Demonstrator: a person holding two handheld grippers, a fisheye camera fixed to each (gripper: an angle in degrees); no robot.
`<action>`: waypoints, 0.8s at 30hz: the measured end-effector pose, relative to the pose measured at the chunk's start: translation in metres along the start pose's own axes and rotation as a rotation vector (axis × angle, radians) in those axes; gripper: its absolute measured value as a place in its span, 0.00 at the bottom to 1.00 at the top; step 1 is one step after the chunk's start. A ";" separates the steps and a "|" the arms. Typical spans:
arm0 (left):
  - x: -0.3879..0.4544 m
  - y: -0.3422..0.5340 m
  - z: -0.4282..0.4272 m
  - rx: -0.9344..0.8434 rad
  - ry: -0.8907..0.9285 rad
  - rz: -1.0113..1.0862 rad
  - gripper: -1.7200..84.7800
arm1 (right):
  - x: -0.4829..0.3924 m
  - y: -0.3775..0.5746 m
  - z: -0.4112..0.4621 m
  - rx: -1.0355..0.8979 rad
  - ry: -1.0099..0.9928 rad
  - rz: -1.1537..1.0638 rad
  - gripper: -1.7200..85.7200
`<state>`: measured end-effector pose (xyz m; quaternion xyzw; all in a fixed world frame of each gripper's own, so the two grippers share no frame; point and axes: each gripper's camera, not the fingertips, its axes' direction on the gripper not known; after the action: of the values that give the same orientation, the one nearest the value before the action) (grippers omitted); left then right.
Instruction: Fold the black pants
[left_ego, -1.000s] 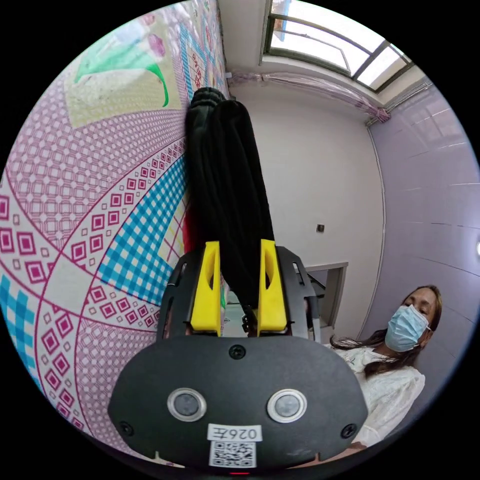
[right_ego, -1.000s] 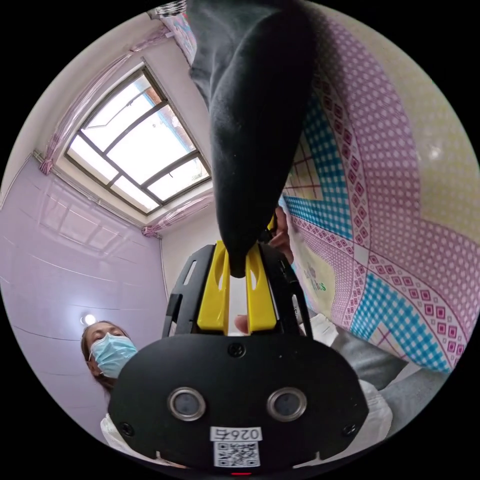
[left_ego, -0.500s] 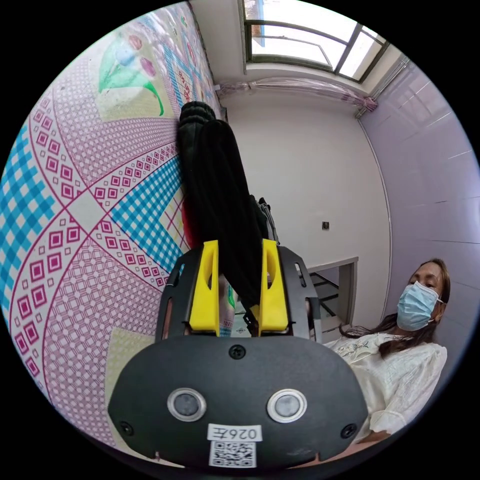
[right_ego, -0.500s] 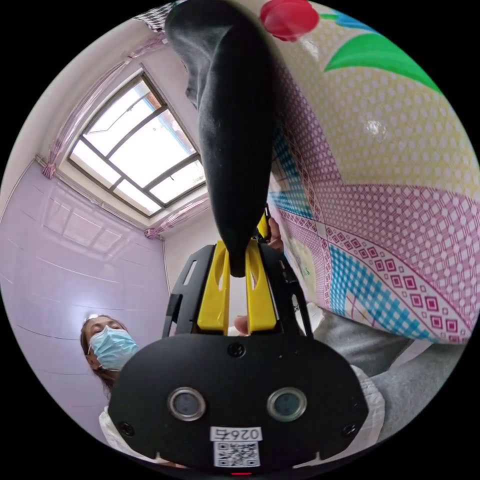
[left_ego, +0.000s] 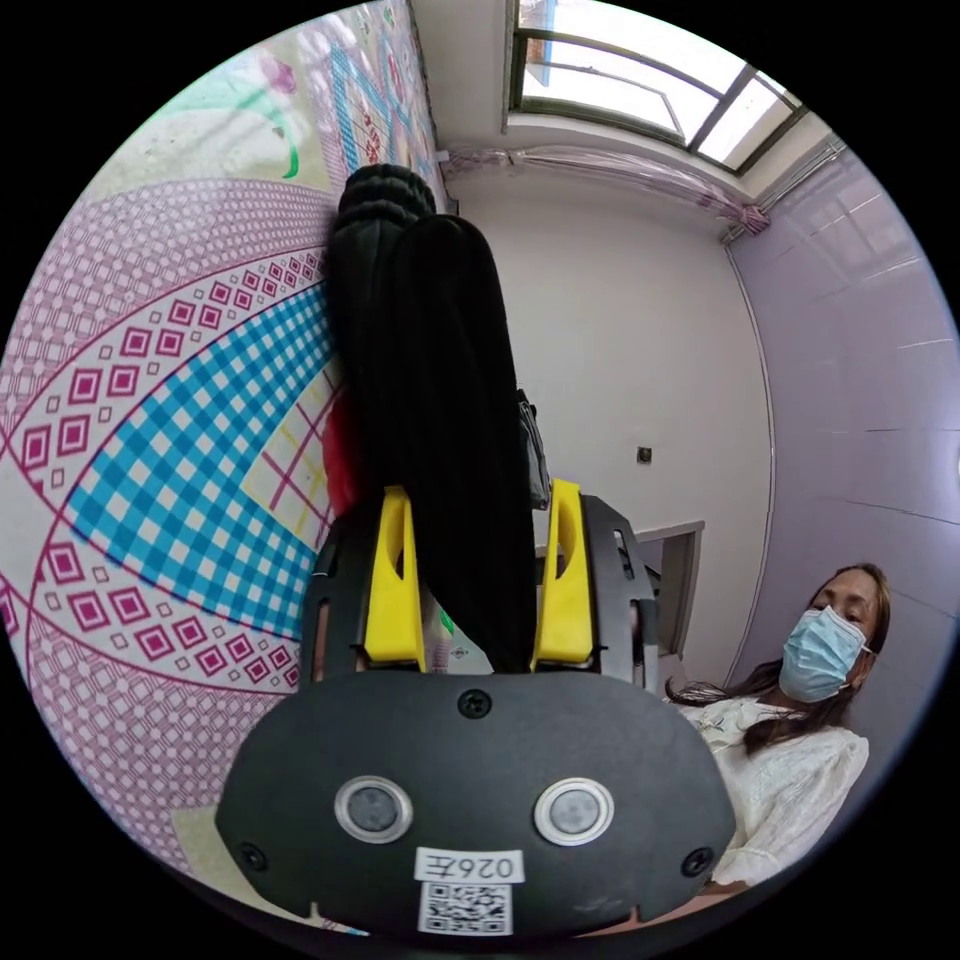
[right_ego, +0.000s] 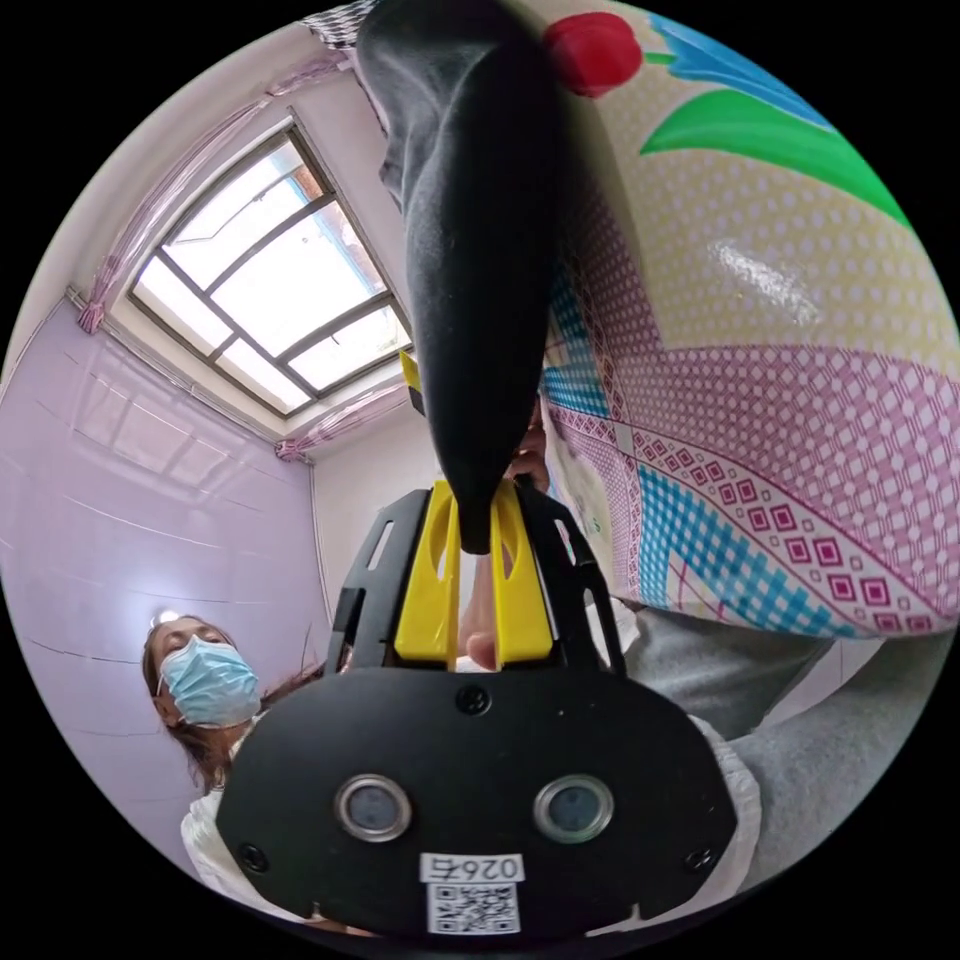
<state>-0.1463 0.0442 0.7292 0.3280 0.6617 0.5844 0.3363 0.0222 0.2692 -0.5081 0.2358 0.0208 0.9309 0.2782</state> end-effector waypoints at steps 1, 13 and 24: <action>-0.002 0.001 0.001 -0.014 -0.013 -0.024 0.21 | 0.001 0.004 -0.003 -0.001 0.007 -0.009 0.03; 0.029 0.067 -0.020 -0.003 -0.233 0.051 0.24 | 0.028 0.045 -0.015 0.008 -0.139 0.023 0.03; 0.013 0.062 0.039 -0.001 -0.048 0.042 0.27 | 0.071 0.092 0.000 -0.045 -0.027 -0.026 0.03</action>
<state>-0.1192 0.0830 0.7863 0.3556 0.6462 0.5835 0.3398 -0.0767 0.2287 -0.4618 0.2418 -0.0008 0.9242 0.2955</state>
